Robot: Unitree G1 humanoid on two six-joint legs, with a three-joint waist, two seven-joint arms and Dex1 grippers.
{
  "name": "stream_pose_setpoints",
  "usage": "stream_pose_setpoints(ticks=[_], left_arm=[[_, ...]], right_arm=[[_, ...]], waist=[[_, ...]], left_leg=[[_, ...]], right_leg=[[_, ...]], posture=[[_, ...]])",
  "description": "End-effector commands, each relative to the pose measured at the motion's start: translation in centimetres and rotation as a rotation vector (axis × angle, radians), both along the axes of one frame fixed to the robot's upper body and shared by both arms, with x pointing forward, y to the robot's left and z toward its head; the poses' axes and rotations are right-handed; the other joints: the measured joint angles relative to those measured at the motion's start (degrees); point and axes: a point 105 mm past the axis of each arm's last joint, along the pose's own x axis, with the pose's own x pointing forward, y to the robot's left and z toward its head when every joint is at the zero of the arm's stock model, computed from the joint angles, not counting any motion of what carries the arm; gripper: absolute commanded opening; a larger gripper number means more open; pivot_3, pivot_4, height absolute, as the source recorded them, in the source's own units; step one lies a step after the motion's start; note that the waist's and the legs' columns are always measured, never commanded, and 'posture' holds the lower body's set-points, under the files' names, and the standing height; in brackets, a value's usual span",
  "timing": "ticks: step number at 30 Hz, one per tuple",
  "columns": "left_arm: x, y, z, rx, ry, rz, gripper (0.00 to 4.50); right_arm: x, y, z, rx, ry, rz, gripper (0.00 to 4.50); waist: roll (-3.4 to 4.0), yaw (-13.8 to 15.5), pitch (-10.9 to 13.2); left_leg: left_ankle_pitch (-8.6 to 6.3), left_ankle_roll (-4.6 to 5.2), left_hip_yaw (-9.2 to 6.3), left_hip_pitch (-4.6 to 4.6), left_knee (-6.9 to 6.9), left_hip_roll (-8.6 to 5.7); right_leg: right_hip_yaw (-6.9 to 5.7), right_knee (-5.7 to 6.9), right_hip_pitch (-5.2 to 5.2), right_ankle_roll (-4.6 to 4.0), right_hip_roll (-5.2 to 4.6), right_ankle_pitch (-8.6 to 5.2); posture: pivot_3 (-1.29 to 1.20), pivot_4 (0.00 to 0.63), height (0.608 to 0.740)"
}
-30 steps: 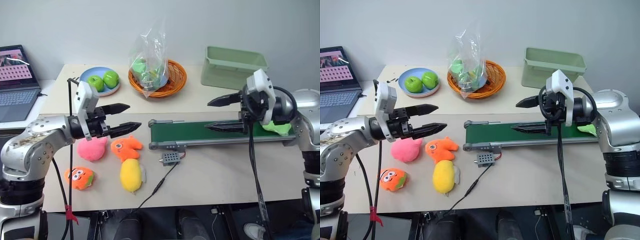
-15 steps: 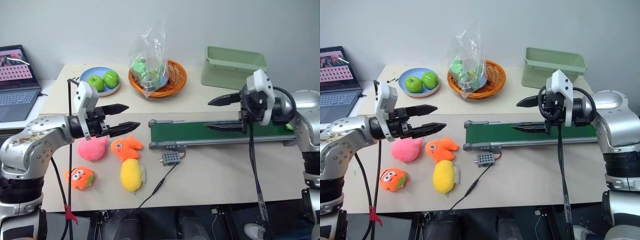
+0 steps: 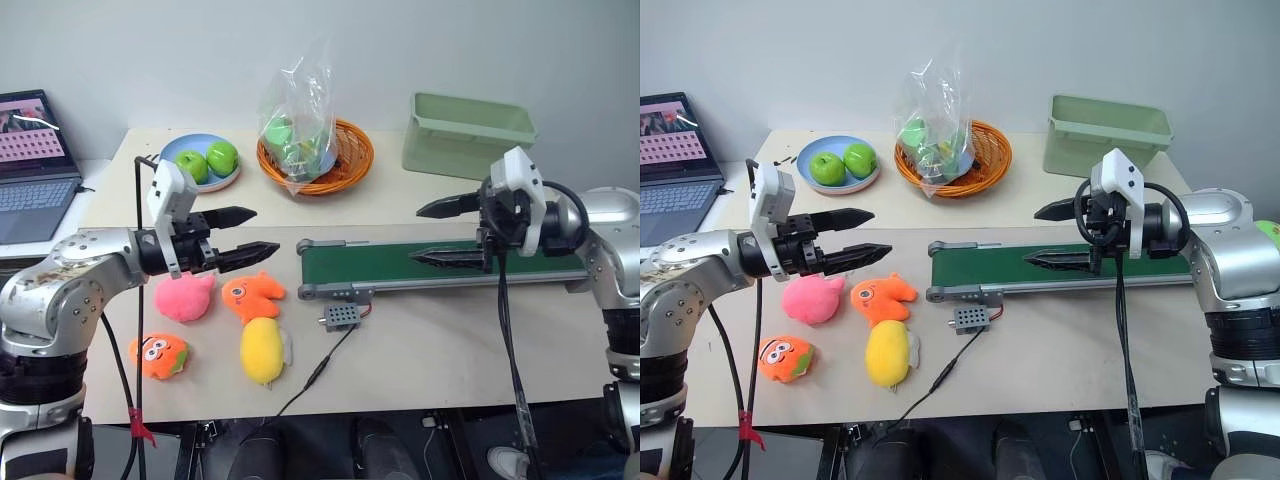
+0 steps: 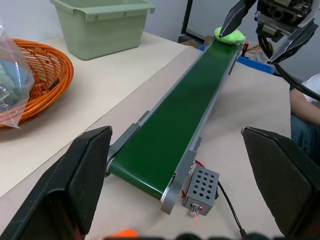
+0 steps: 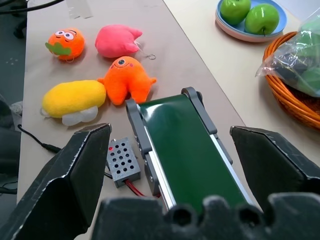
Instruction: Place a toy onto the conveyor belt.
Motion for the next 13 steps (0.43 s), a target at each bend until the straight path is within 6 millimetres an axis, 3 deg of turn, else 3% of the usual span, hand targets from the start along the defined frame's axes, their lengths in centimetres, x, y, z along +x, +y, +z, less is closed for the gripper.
stream_pose_setpoints(ticks=[1,13], left_arm=[[-0.33,0.09,0.74,0.014,-0.037,-0.001,4.42],[-0.11,0.22,0.69,0.002,-0.029,0.007,4.42]], right_arm=[[-0.41,-0.26,1.64,0.002,-0.077,0.0,4.5],[-0.32,-0.18,1.68,0.0,-0.078,0.002,4.5]], waist=[[0.0,0.02,0.0],[0.0,0.03,0.0]], left_leg=[[0.0,0.0,0.0,0.0,0.0,0.0],[0.0,0.0,0.0,0.0,0.0,0.0]], right_leg=[[0.0,0.0,0.0,0.0,0.0,0.0],[0.0,-0.01,0.0,0.0,0.0,0.0]], posture=[[0.0,0.15,0.74],[0.0,0.15,0.74]])
